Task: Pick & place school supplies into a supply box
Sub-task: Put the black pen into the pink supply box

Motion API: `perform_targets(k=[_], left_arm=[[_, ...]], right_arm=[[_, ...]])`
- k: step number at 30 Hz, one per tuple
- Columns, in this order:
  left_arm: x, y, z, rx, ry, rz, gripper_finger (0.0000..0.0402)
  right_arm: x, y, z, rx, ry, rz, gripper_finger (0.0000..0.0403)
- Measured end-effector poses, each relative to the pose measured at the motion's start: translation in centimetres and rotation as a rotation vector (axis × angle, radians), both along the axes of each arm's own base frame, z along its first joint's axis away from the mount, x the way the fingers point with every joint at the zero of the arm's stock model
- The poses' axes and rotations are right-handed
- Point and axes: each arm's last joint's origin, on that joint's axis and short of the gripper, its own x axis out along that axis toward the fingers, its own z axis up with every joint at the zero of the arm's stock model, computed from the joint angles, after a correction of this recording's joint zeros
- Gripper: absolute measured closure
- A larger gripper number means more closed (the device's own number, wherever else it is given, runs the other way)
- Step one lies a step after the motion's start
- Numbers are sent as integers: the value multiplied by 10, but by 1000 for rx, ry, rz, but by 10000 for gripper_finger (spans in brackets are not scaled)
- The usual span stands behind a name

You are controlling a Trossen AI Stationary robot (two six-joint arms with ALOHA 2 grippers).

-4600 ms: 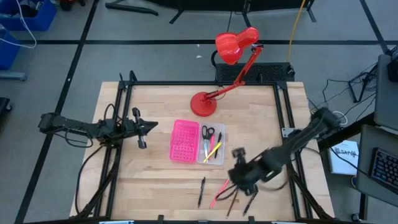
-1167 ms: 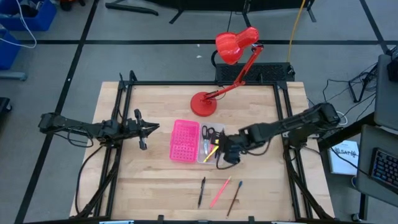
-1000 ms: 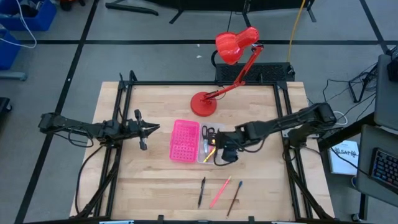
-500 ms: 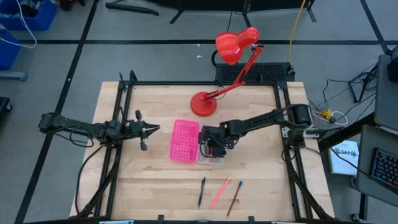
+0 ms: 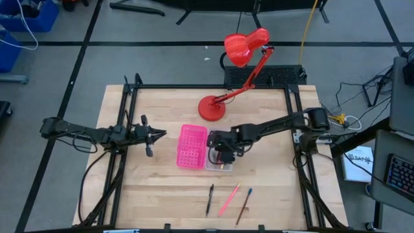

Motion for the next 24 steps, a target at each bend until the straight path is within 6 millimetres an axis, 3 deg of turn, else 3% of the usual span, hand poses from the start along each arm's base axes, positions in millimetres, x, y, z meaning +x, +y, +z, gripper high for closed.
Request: perform_targets(k=[6, 11, 14, 17, 19, 24], left_arm=[[0, 0, 0, -25, -5, 1, 360], [0, 0, 0, -38, -9, 2, 360], [0, 0, 0, -97, -22, 6, 360], [0, 0, 0, -120, -30, 7, 360], [0, 0, 1, -120, -35, 8, 360], [0, 0, 4, -147, -75, 7, 360]], right_arm=[[-15, 12, 38, -45, -84, -101, 295], [-44, 27, 95, 157, -295, -525, 308], [-74, 32, 130, 364, -338, -650, 326], [-111, 34, 152, 565, -325, -705, 350], [-138, 33, 156, 679, -340, -697, 370], [-199, 23, 149, 921, -601, -657, 398]])
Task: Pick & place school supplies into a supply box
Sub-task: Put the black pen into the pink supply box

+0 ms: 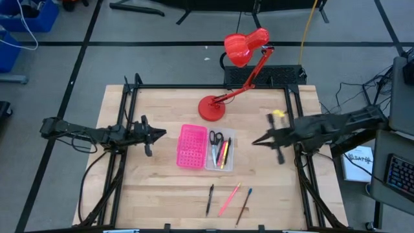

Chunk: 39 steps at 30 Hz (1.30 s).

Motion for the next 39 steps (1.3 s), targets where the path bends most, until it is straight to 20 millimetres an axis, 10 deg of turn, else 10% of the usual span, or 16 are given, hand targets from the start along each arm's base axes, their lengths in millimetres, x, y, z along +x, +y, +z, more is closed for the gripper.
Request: perform_targets(k=[10, 26, 39], left_arm=[[0, -1, 0, -33, -5, -24, 360], [0, 0, 1, 11, -7, -16, 360], [0, -1, 10, -180, -118, -5, 360]], right_arm=[[-59, -15, -59, 198, -207, -38, 402], [-59, -14, -119, 212, -293, -4, 403], [-59, -14, -128, 116, -566, 11, 403]])
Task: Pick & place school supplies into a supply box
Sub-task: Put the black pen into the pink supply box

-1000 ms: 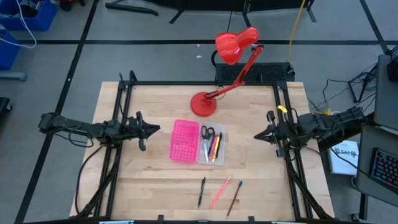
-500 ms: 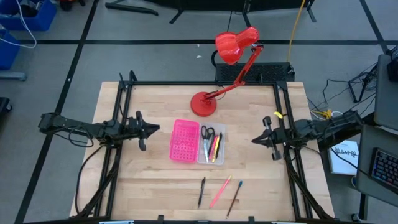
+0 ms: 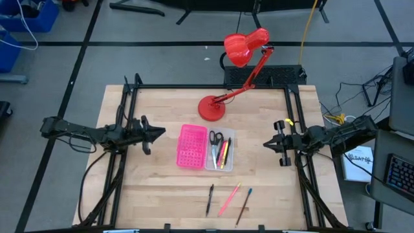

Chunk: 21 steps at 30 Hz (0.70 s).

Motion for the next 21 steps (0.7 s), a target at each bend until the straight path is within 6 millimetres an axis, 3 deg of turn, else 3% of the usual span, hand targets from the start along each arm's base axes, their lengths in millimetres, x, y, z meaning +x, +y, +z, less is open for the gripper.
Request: perform_targets(k=[3, 7, 12, 16, 21], left_arm=[[4, -6, 13, -48, 3, -24, 368], [17, -26, 49, -5, 21, -78, 395], [46, -59, 119, 94, 171, 163, 398], [75, -89, 177, 32, 250, 280, 398], [119, -135, 220, -69, 338, 249, 399]], right_arm=[[0, 0, -1, -10, 10, -1, 403], [1, 0, -2, -12, 19, -1, 403], [1, 0, -3, -16, 24, -1, 403], [0, 0, 0, -10, -7, -2, 403], [-2, 0, 6, -10, -67, -7, 403]])
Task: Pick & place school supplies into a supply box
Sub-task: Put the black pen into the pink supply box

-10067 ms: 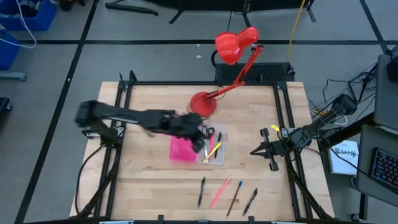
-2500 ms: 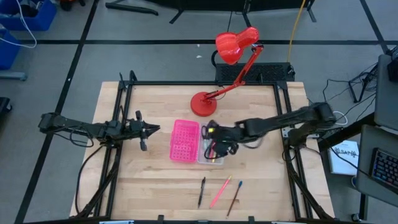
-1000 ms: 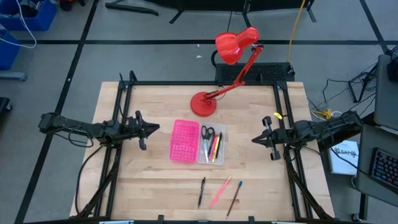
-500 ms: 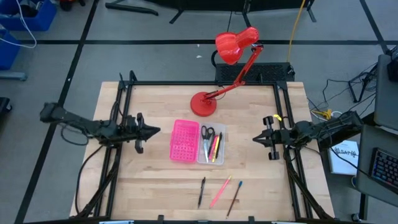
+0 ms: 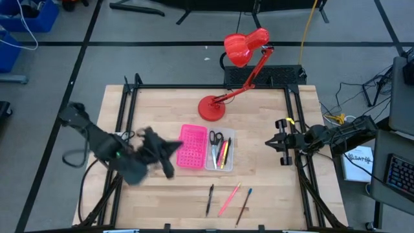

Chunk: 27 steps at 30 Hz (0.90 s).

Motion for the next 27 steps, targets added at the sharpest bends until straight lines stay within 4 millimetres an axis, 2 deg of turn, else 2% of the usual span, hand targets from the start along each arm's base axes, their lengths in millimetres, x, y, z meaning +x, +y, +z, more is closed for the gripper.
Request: perform_targets(k=[5, 9, 12, 18, 23, 27], left_arm=[[41, -56, 19, -163, 54, -95, 399], [68, -94, 8, -218, 63, -58, 400], [89, -108, -18, -291, 79, 29, 399], [140, -118, -101, -455, 250, 120, 384], [168, -108, -146, -556, 425, 149, 355], [185, -95, -177, -674, 572, 167, 309]], right_arm=[[0, 0, 0, 41, 8, 17, 403], [0, 0, 0, 104, 19, 38, 403], [0, 0, -1, 123, 30, 46, 403], [2, 1, -7, 126, 97, 49, 403], [2, 1, -9, 120, 115, 47, 403], [2, 1, -9, 97, 111, 41, 403]])
